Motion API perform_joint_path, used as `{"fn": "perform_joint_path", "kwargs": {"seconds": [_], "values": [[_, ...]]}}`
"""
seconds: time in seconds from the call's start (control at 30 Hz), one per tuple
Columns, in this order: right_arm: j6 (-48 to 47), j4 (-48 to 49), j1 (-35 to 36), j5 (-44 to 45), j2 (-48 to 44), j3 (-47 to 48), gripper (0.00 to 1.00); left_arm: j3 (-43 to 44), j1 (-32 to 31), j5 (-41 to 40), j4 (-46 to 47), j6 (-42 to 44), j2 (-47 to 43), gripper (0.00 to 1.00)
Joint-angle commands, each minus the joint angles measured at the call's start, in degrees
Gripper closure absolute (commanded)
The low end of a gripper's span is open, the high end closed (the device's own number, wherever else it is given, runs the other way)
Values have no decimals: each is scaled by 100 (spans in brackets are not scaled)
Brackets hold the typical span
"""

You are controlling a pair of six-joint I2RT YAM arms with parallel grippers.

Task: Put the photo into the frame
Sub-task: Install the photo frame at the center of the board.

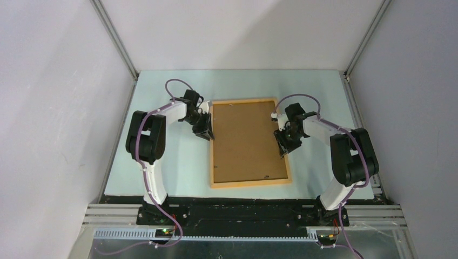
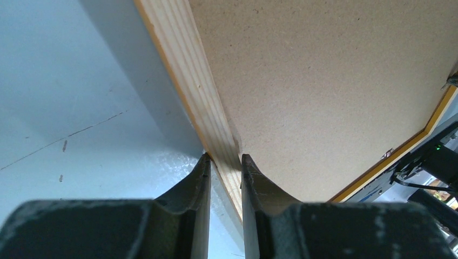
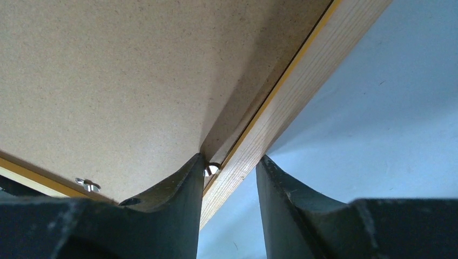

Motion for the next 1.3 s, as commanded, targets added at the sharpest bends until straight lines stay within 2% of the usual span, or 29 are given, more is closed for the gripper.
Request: {"fn": "perform_joint_path", "kwargs": {"seconds": [0.0, 0.43, 0.67, 0.93, 1.27], "values": [[-198, -55, -21, -169, -54, -100, 58, 23, 39, 471, -2, -12, -296, 100], [-450, -230, -204, -317, -63, -111, 59, 15, 68, 482, -10, -30, -297, 100], [-619, -277, -221, -242, -90, -109, 53, 16, 68, 464, -3, -30, -303, 100], [-511, -212, -298, -275, -193, -75, 53, 15, 73, 466, -4, -30, -305, 100], [-22, -262, -791, -796, -311, 494, 40, -12, 72, 578, -5, -13, -299, 100]]}}
